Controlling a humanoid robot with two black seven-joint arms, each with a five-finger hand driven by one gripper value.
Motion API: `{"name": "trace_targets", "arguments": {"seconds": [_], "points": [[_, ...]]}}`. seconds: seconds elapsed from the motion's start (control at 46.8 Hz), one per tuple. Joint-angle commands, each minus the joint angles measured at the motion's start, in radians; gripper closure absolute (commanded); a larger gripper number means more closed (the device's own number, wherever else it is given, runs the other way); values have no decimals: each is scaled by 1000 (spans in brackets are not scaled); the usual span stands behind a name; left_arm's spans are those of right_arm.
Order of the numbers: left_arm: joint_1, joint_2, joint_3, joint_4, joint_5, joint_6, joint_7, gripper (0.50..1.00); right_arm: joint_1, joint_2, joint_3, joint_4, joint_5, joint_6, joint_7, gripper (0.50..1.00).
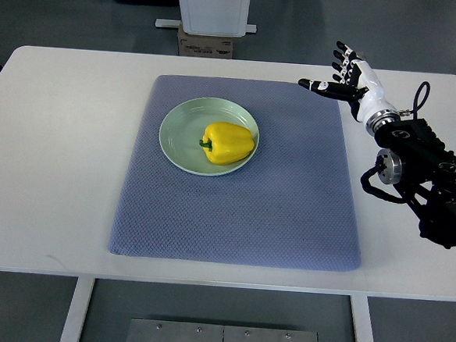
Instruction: Place yellow pepper on plate with right hand
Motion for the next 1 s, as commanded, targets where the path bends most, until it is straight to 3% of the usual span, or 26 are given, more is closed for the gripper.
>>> {"name": "trace_targets", "arguments": {"seconds": [0.0,0.278,0.982], "points": [[0,0,0,0,0,0,0,500,-20,1,41,2,25,0,-1,500],[0,0,0,0,0,0,0,500,-79,2,196,14,27,0,3,500],[0,0,0,0,0,0,0,500,-144,2,242,65,27,0,6,500]]}}
